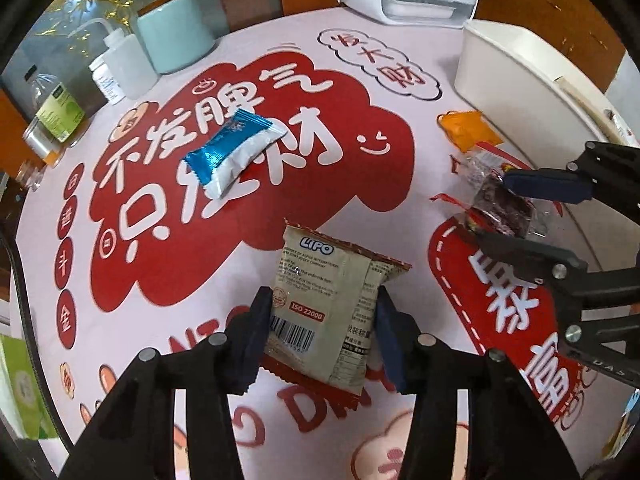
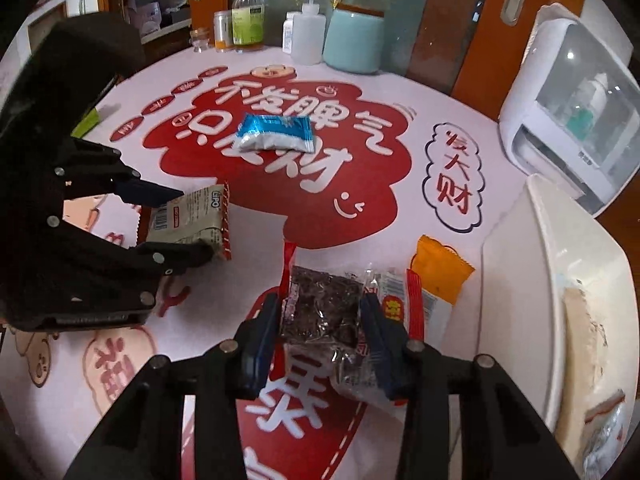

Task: Organize snacks
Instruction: 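Carry both snacks over the white bin and open both tools to drop them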

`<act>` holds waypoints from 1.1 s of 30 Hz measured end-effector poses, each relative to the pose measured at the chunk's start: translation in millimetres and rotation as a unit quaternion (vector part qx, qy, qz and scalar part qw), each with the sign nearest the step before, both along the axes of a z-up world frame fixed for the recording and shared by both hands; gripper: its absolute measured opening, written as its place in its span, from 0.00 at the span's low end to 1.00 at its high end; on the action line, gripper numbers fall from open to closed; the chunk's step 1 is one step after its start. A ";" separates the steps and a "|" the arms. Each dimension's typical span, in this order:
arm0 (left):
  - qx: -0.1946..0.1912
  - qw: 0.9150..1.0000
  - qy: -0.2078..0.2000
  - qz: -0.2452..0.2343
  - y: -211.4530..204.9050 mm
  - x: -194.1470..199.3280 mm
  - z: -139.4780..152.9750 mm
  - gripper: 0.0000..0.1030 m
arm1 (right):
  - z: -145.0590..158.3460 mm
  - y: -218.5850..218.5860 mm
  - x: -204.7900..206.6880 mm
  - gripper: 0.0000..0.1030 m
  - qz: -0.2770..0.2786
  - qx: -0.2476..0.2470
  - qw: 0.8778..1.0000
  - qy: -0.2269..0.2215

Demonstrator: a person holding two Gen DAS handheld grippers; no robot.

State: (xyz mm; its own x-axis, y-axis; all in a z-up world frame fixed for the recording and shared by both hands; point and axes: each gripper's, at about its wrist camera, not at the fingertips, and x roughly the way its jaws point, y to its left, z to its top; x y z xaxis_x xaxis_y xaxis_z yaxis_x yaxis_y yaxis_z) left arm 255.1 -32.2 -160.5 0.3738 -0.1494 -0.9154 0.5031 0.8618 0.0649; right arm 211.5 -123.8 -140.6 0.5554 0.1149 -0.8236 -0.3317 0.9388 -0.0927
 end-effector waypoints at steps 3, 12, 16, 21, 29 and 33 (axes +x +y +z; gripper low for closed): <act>-0.007 1.000 -0.013 0.000 3.9 -11.3 19.1 0.46 | 17.5 -1.3 -15.4 0.40 -0.003 0.005 1.000 -0.017; -0.014 0.996 -0.087 -0.026 -6.6 -63.5 104.0 0.46 | 95.0 -18.3 -75.8 0.40 -0.033 0.024 0.995 -0.096; -0.019 0.991 -0.124 -0.040 -21.9 -82.8 147.4 0.46 | 136.4 -38.9 -102.5 0.40 -0.056 0.029 0.989 -0.134; -0.022 0.984 -0.165 -0.062 -52.9 -102.1 197.9 0.46 | 181.0 -65.4 -129.2 0.40 -0.082 0.012 0.981 -0.177; -0.027 0.973 -0.208 -0.095 -123.0 -104.2 248.3 0.46 | 221.9 -116.0 -142.6 0.40 -0.148 -0.013 0.966 -0.213; -0.032 0.975 -0.200 -0.095 -165.6 -88.0 248.7 0.46 | 214.4 -143.8 -126.5 0.41 -0.196 -0.018 0.961 -0.193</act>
